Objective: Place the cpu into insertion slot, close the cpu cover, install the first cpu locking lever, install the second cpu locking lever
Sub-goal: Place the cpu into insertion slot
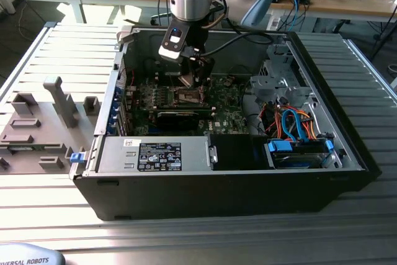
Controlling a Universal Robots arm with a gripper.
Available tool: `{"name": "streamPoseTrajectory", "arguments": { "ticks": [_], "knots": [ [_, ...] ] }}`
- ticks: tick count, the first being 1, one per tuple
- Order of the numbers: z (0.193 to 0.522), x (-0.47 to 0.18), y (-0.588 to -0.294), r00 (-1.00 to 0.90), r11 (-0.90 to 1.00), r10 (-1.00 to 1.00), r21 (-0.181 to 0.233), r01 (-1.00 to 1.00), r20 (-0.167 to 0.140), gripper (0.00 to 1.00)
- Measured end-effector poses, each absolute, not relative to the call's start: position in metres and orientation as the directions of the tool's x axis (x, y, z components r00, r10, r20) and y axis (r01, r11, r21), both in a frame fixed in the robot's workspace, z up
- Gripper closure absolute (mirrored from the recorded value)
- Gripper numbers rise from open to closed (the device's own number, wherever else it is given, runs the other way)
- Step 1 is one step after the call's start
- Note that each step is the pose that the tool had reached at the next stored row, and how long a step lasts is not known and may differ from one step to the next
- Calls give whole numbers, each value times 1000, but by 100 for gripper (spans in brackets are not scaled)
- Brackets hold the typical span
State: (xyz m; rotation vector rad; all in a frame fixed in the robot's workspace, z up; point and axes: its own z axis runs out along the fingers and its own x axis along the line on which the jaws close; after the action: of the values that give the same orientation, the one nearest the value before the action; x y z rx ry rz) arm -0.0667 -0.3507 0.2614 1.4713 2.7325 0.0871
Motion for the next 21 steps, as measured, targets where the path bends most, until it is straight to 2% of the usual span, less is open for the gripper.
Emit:
{"name": "streamPoseTrajectory", "arguments": {
  "ticks": [21],
  "knots": [
    [261, -67, -351, -538, 537, 843, 67, 841, -6, 46]
  ]
}}
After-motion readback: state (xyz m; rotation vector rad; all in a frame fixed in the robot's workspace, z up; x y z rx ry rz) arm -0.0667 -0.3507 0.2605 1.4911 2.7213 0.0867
